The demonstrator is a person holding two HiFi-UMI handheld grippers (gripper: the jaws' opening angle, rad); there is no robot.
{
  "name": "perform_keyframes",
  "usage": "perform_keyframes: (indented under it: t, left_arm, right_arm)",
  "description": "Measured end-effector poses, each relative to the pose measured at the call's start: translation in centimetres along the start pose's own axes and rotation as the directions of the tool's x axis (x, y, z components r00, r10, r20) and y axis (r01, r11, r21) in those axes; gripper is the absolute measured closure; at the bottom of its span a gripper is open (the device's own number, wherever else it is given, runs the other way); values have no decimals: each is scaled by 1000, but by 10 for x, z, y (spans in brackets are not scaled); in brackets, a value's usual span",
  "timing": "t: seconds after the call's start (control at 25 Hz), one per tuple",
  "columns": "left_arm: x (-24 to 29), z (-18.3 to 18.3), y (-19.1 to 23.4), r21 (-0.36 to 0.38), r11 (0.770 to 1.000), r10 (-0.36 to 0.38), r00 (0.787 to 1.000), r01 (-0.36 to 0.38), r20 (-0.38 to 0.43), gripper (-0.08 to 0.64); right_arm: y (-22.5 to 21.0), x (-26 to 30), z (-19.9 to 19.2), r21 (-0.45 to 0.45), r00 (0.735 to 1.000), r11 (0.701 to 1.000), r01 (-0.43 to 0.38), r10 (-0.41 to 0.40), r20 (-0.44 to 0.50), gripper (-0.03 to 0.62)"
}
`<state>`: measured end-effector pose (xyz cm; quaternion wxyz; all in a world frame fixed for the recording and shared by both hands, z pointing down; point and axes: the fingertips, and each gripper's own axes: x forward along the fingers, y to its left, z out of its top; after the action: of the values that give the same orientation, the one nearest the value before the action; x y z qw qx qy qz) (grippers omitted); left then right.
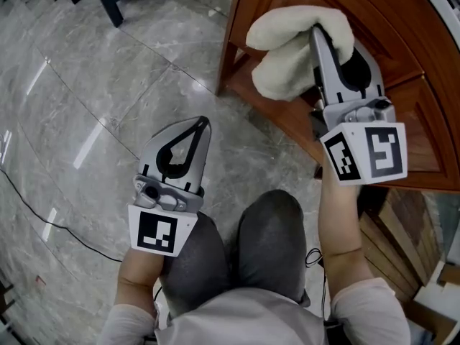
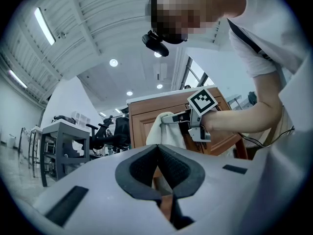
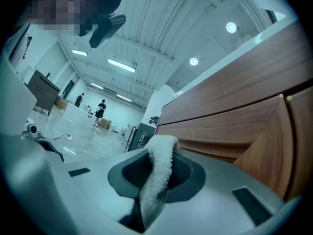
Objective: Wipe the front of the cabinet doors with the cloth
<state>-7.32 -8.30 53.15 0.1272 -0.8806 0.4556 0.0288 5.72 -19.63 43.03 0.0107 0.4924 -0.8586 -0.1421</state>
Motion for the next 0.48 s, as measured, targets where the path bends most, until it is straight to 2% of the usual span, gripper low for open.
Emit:
perform_keyframes:
  t: [0.16, 0.48]
  left_arm:
    - [0, 0, -3, 13, 1000, -6, 1000, 6, -4, 541]
    - [-1, -1, 0, -8, 1000, -1, 1000, 1, 5, 541]
  right_arm:
    - [1, -19, 2, 19, 1000, 1000, 3, -4, 4, 517]
    - [-8, -44, 5, 43, 999, 998, 35, -35, -12, 517]
